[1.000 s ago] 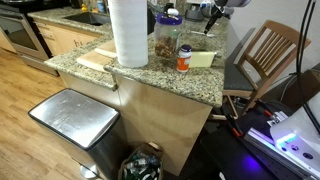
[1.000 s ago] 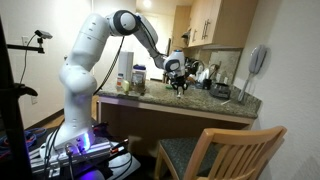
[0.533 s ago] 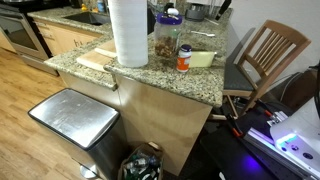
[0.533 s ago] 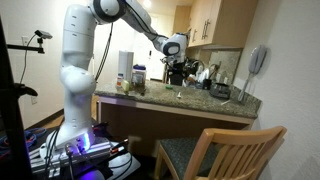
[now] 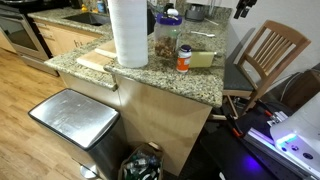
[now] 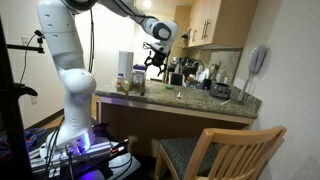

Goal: Move the white spoon to the right, move the silver spoon to the right

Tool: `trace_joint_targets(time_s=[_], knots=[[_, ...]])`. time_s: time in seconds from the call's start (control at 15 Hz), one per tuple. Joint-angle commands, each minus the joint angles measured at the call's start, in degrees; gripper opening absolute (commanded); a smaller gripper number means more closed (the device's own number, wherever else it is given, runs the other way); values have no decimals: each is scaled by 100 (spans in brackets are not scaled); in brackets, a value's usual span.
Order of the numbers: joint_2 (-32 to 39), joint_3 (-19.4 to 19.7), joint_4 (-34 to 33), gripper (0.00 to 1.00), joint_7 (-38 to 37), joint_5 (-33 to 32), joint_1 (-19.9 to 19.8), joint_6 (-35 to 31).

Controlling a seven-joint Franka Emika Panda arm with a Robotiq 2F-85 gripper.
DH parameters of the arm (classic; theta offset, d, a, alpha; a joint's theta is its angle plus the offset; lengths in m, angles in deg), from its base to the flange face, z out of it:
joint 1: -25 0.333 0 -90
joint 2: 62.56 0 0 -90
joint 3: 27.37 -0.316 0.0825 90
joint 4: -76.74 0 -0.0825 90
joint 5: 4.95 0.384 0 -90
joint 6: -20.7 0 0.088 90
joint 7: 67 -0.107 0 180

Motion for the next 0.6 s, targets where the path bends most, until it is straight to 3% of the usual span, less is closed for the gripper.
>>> trace_joint_targets(time_s=[0.0,0.33,0.53], knots=[[-84,-185,117,100,20,11,-102,176],[-101,-362,382,100,-53,-53,-66,175],[-253,-512,890,100,-55,23,29,-534]])
